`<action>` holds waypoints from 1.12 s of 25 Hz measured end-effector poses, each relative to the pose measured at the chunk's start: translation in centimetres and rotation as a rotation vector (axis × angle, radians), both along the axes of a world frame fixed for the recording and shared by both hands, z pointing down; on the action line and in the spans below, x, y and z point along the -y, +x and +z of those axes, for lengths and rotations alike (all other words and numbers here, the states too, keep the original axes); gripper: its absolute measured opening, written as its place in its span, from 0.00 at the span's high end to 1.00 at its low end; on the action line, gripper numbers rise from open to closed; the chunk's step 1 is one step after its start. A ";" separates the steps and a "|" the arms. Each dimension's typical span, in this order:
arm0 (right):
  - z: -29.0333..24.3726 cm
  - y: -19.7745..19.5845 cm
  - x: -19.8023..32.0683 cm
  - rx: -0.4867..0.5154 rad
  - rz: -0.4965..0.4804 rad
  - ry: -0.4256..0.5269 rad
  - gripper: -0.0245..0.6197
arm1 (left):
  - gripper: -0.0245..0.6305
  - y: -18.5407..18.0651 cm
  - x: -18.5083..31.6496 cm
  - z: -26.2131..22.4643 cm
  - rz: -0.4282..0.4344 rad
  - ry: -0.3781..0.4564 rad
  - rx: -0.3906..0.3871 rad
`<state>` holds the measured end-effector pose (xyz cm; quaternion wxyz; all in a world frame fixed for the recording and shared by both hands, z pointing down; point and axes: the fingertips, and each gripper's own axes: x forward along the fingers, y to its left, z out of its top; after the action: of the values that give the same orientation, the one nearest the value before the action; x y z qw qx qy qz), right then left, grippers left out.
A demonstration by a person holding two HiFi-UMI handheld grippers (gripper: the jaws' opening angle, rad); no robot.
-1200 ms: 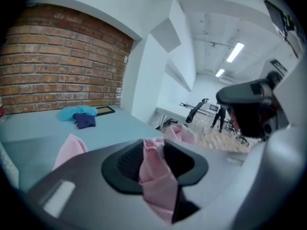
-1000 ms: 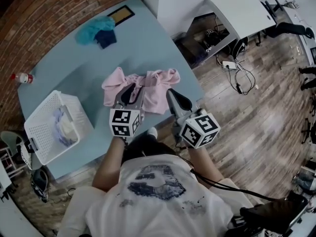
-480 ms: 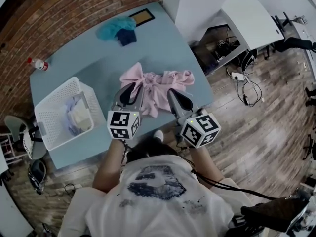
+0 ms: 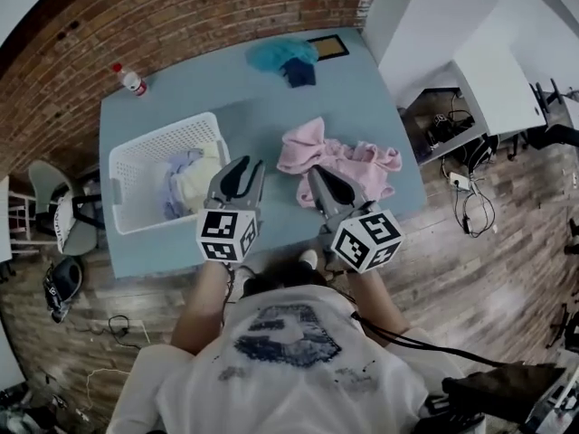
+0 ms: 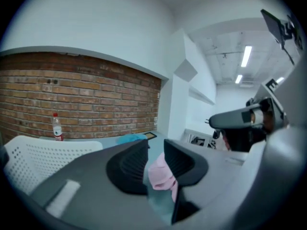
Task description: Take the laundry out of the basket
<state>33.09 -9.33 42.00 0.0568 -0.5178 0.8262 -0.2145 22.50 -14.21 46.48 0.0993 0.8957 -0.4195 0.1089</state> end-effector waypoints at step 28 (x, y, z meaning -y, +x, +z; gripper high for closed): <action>-4.1 -32.5 -1.7 -0.024 -0.230 0.102 0.97 | 0.98 -34.8 -4.2 -5.2 -0.293 0.112 -0.022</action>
<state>0.62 -7.67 37.86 0.0482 -0.4186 0.8906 -0.1709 -12.31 -9.97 41.30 0.0689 0.8301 -0.5501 0.0599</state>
